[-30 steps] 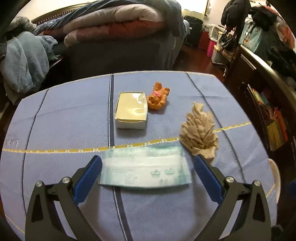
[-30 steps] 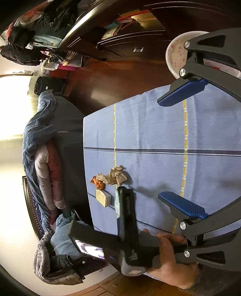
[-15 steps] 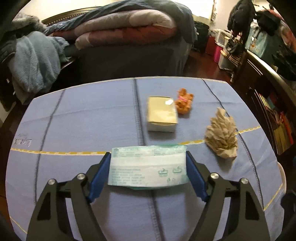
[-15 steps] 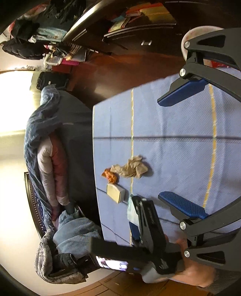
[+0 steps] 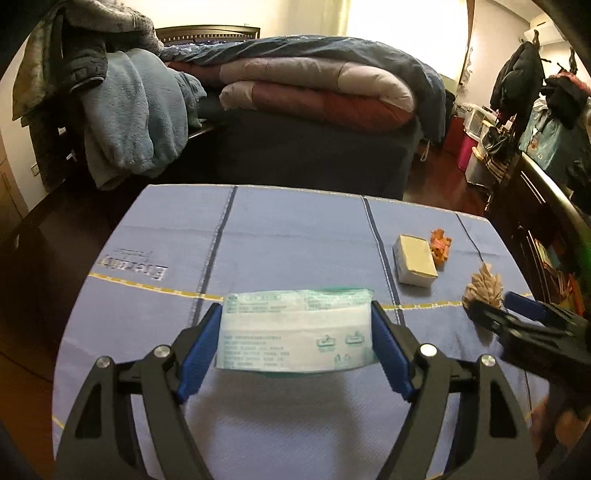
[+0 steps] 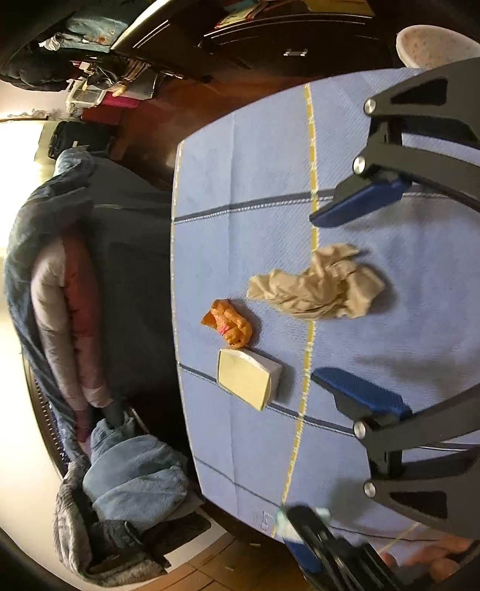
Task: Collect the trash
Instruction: 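Grasp the tissue pack with the left tool while the right tool grasps the brown paper, then carry tissue pack and brown paper over the bin and open both tools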
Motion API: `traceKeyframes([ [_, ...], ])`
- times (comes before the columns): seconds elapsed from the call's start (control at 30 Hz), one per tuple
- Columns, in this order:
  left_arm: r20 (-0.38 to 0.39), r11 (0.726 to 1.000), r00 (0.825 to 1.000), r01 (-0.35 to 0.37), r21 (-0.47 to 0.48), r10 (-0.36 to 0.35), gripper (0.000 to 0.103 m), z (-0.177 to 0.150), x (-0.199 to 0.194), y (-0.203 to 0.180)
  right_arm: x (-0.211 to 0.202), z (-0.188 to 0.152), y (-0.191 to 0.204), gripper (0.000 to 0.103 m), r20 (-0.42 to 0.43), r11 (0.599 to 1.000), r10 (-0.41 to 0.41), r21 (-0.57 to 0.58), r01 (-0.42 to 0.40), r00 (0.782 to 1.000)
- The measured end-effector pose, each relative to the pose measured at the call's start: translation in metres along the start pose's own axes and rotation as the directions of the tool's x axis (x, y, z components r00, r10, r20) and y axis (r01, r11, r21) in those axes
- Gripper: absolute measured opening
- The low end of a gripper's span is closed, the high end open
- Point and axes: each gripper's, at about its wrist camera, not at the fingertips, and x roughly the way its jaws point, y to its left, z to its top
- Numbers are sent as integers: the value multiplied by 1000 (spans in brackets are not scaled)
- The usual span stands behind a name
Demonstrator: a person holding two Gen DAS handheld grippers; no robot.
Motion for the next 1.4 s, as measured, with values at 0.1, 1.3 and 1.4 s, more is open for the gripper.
traceKeyframes([
  [0.1, 9, 1000, 1000, 15, 0, -15, 78, 0, -5, 3, 3, 1, 2, 44, -9, 1000, -21, -9, 21, 1000],
  [1.3, 129, 960, 964, 205, 192, -231, 80, -71, -173, -118, -219, -134, -50, 29, 217, 996, -75, 68, 61, 973],
  [1.4, 150, 955, 960, 202, 216, -237, 80, -72, -187, -129, -236, -139, -56, 30, 250, 995, -88, 73, 71, 964],
])
